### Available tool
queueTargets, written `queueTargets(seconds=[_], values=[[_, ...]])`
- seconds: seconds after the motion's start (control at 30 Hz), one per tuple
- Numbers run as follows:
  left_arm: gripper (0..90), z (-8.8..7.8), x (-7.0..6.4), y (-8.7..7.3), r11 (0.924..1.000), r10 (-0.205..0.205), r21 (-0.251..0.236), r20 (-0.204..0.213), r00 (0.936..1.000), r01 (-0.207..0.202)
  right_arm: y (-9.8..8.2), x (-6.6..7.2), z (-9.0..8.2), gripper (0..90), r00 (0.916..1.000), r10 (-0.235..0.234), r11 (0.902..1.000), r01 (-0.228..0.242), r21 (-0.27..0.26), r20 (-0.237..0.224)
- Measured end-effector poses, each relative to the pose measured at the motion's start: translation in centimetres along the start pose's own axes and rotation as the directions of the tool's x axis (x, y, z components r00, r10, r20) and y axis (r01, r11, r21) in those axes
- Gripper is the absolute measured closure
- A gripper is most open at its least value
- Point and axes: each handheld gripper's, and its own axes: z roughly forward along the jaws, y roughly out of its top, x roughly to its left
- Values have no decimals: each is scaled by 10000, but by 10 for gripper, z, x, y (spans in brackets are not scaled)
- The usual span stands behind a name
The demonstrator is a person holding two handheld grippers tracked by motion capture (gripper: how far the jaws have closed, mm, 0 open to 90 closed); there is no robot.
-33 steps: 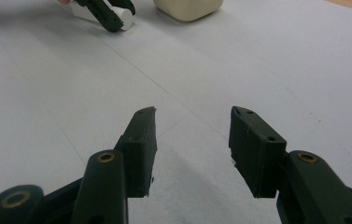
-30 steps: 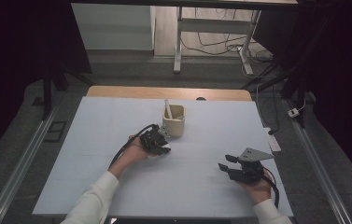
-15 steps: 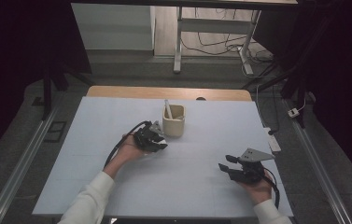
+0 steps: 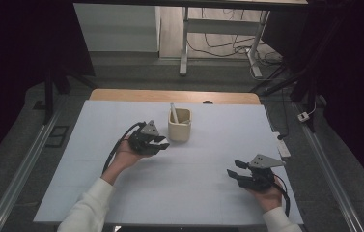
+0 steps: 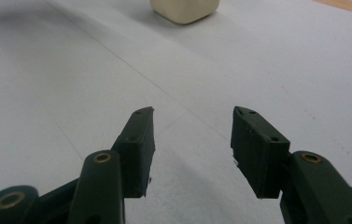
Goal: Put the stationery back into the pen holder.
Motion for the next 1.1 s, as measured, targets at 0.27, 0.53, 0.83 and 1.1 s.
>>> queueTargets(seconds=[0.27,0.53,0.83,1.1], values=[[655,-10,-2,3,9969,-209,-764,-42,9998,205,-2,-1,0,476,10000,-35,10000,34,51,77],[656,-17,-5,8,9897,-324,-1397,-56,9995,313,-3,-1,1,462,9999,25,10000,-25,14,116],[656,-21,-6,17,9787,-554,-1989,-154,9983,512,-4,-1,1,454,9999,-29,10000,28,52,146],[656,-23,0,23,9689,-852,-2356,-320,9958,753,-7,-4,-2,454,9998,67,9999,-65,-78,194]])
